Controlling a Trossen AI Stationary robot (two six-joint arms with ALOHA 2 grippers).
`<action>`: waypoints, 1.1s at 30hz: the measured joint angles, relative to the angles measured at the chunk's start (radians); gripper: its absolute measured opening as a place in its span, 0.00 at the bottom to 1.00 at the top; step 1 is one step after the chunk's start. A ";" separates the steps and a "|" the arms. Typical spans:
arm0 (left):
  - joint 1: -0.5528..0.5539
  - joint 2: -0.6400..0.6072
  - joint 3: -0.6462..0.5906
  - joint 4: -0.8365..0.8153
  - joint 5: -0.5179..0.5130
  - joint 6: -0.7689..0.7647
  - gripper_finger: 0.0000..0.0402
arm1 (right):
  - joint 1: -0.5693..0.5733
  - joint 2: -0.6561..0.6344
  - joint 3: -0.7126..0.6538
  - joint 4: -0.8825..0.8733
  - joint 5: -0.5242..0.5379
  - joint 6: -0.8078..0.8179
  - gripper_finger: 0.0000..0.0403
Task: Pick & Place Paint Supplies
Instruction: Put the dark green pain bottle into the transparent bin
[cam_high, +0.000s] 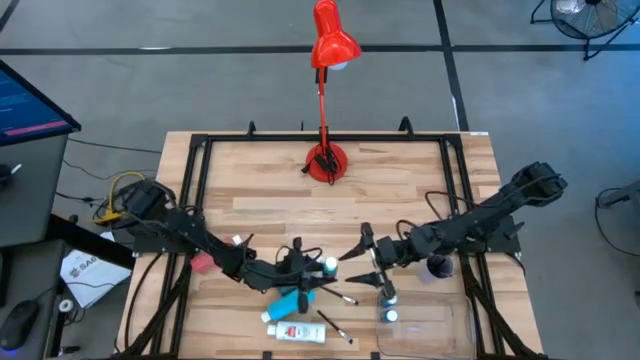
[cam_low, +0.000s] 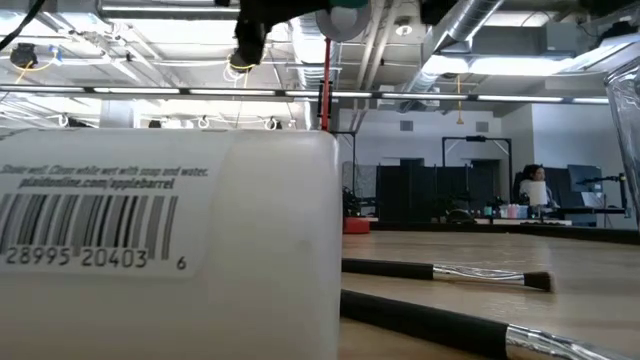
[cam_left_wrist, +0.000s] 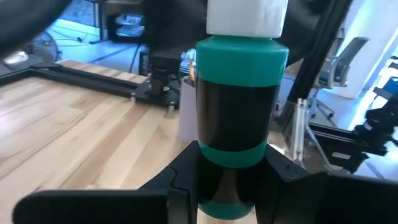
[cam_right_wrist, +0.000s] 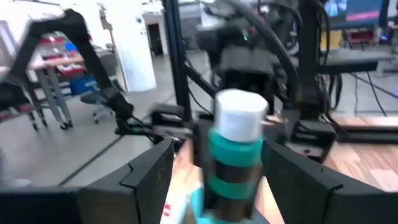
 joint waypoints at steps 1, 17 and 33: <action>0.000 0.003 0.004 -0.001 0.002 0.001 0.17 | 0.000 0.013 0.008 -0.005 0.000 0.000 0.58; 0.000 0.016 0.013 -0.005 0.059 -0.014 0.17 | 0.004 0.082 0.064 0.023 -0.003 0.000 0.58; 0.004 0.016 0.013 -0.004 0.009 -0.004 0.17 | -0.026 0.081 0.065 0.065 -0.002 0.037 0.58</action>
